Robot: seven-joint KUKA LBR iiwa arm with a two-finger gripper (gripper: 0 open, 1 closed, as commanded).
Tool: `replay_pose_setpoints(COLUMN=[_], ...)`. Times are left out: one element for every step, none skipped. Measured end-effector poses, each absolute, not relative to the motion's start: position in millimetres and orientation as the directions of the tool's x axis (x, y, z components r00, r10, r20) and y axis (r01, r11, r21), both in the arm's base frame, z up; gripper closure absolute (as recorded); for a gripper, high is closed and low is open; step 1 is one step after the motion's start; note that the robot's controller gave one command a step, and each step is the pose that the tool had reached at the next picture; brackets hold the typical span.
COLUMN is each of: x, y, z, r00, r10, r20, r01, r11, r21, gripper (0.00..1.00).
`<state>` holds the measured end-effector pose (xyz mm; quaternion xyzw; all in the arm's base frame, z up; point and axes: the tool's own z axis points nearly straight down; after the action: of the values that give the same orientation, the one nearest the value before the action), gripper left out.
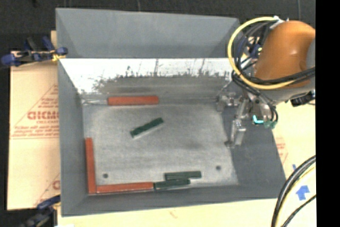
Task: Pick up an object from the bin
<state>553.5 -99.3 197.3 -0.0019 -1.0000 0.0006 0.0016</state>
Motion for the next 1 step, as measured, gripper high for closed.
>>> replay_pose_setpoints(x=[555.2], y=[-99.0], z=[201.2], r00=[-1.000], r10=[0.002], r20=[-0.004], r01=[0.002], r11=[1.000], r21=[-0.002], gripper=[0.00])
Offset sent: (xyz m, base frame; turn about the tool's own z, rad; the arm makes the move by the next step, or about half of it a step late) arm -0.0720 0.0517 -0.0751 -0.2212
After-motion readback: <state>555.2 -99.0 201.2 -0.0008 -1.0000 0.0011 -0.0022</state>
